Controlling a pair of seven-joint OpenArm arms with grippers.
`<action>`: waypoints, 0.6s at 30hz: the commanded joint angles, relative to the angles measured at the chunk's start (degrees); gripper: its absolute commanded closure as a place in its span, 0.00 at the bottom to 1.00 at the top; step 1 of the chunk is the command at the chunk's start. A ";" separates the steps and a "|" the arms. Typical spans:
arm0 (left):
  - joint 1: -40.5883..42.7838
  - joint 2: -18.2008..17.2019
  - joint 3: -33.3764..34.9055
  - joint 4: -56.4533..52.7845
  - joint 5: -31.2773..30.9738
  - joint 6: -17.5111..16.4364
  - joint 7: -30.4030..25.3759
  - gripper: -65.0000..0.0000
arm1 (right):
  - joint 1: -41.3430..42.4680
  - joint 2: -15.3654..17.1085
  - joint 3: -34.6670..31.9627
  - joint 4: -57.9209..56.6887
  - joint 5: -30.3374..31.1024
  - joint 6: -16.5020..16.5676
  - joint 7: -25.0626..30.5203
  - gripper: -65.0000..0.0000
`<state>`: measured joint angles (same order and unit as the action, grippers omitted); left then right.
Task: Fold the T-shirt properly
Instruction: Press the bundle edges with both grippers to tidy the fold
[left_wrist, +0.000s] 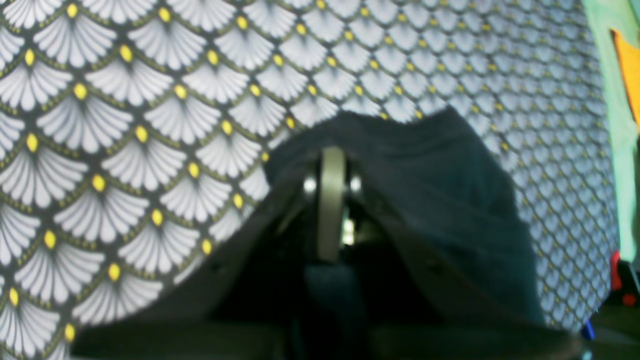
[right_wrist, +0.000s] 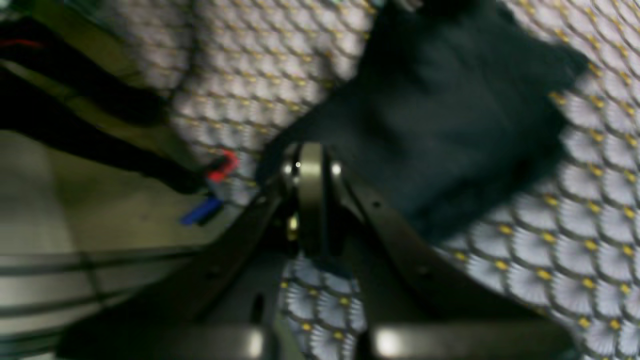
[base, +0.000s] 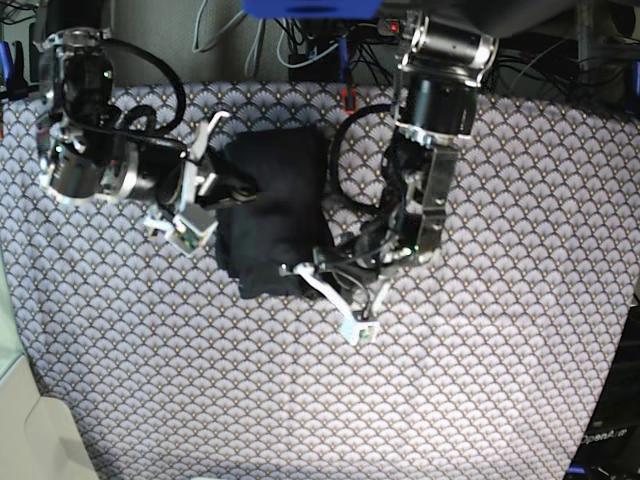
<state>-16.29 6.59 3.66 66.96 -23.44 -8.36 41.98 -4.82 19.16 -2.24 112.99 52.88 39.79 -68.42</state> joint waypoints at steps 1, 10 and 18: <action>-2.30 0.66 0.16 -0.54 -0.60 -0.39 -1.67 1.00 | 0.56 0.58 0.35 1.08 2.63 0.21 1.04 0.99; -4.58 0.93 5.53 -5.46 -1.04 -0.30 -6.59 1.00 | 0.12 0.23 0.17 0.46 6.15 0.21 1.57 0.98; -4.50 1.72 5.61 -5.55 -1.04 -0.21 -6.68 1.00 | 0.47 0.23 -0.70 -6.13 -1.76 0.21 6.75 0.99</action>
<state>-19.22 7.75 9.21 60.45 -23.86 -7.92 36.07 -4.97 19.05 -3.11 105.89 49.91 39.77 -62.94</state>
